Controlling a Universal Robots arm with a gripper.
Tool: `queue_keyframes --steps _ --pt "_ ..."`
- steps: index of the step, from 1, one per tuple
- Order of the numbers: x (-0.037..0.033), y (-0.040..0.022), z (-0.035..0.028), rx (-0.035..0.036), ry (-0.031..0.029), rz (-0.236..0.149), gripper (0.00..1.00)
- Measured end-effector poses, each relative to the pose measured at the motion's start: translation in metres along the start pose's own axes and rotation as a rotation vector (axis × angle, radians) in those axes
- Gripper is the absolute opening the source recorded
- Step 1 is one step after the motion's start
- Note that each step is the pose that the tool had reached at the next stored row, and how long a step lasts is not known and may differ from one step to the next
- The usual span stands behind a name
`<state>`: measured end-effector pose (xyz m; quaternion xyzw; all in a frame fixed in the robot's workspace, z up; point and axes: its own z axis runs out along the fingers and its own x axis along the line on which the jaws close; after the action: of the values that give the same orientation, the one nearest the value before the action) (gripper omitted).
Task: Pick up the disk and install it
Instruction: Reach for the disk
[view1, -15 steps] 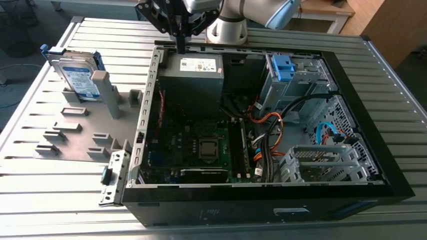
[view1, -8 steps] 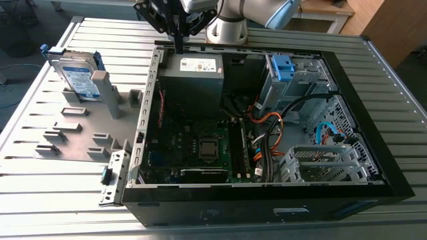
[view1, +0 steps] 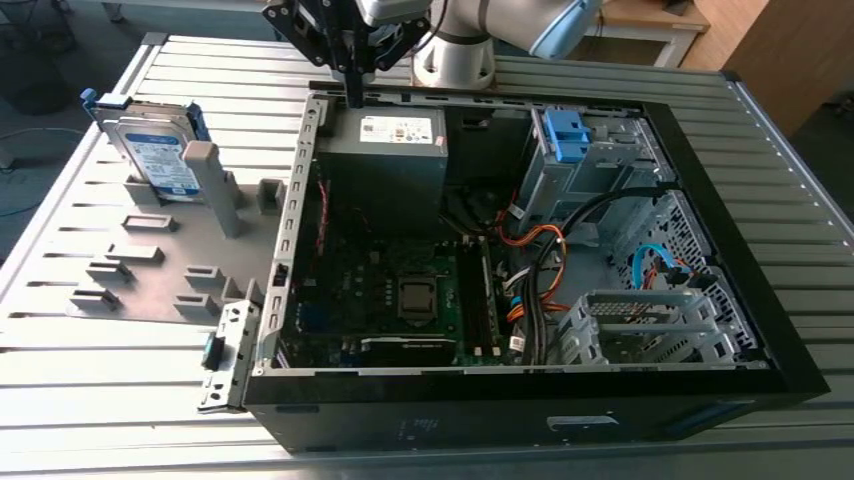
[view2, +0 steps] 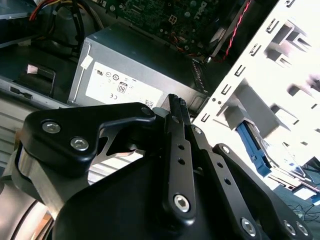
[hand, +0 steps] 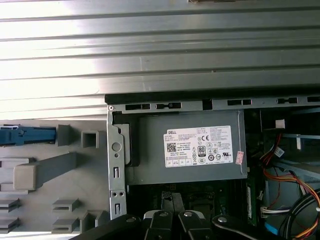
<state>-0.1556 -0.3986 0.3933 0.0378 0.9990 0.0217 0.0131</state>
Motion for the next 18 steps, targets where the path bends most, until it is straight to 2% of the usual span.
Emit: queue_keyframes --steps 18 --pt "0.0058 -0.0004 -0.0002 0.0 0.0 0.0 0.11"
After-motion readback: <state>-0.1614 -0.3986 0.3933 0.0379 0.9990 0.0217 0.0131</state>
